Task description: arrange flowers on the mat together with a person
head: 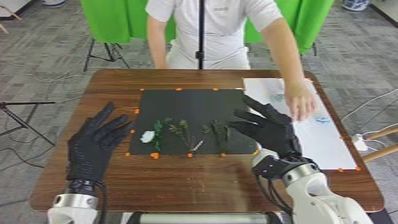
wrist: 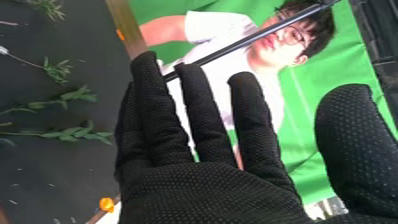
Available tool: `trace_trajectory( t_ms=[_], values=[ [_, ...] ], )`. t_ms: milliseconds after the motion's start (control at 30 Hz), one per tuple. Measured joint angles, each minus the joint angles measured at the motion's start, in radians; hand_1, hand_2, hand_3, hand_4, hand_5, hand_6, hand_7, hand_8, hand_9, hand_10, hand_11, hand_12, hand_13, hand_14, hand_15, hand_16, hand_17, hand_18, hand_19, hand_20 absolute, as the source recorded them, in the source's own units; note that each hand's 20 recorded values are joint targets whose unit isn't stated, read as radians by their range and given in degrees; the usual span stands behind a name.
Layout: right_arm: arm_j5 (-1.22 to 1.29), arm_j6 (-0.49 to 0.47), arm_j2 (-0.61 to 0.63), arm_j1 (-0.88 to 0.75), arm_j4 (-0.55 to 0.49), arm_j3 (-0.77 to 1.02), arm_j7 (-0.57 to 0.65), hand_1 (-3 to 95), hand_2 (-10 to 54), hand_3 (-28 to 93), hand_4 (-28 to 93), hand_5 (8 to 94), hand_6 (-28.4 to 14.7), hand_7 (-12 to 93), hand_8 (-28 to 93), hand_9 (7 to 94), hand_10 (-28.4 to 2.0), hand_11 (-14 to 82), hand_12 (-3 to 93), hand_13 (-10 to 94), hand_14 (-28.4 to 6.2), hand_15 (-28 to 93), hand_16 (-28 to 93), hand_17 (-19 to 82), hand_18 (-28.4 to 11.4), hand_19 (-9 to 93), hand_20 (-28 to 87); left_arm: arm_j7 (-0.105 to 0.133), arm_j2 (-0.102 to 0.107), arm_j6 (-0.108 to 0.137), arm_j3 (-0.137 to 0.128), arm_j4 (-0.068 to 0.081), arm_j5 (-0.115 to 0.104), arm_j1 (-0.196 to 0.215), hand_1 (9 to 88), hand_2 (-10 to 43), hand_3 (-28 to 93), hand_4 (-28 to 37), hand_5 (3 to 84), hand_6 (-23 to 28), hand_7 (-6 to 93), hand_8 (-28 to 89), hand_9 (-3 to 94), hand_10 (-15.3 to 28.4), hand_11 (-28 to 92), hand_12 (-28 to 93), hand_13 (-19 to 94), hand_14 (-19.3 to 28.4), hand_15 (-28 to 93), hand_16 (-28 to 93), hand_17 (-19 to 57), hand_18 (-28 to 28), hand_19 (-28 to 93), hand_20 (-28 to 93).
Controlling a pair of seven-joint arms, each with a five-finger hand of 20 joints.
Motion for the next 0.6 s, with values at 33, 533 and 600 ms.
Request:
trace_trajectory(
  t_ms=[33,533,600],
  values=[
    [-0.002,-0.002,0.000,0.000,0.000,0.003,0.000,16.0,10.1,83,-28,41.8,0.4,12,-13,47.8,-18.0,9.0,11.5,42,-20.8,26,15,5,-18.4,47,14,-0.002,-0.001,-0.003,0.002,0.000,0.000,-0.002,17.2,10.9,76,-28.3,33.9,8.7,7.0,-8,36.6,20.9,21,9,30,27.4,43,-9,-5.0,25.6,55,6],
    [-0.003,-0.003,-0.001,-0.015,0.000,0.028,0.003,16.2,10.0,83,-28,41.3,0.5,11,-13,48.4,-18.0,9.3,11.5,43,-20.9,27,15,5,-18.3,46,15,-0.014,0.000,-0.004,0.015,0.000,-0.005,-0.007,17.6,11.1,76,-28.3,33.5,8.9,7.3,-8,36.2,21.3,22,10,29,27.6,43,-9,-5.7,25.2,54,5],
    [-0.003,-0.002,-0.001,-0.015,0.000,0.028,0.003,16.2,9.9,84,-28,41.3,0.5,11,-13,48.4,-18.1,9.4,11.4,43,-20.9,27,15,5,-18.3,46,15,-0.014,0.000,-0.003,0.018,0.000,-0.006,-0.010,17.7,11.2,76,-28.3,33.5,8.9,7.2,-8,36.3,21.3,22,10,29,27.7,43,-9,-5.7,25.2,54,5]
  ],
)
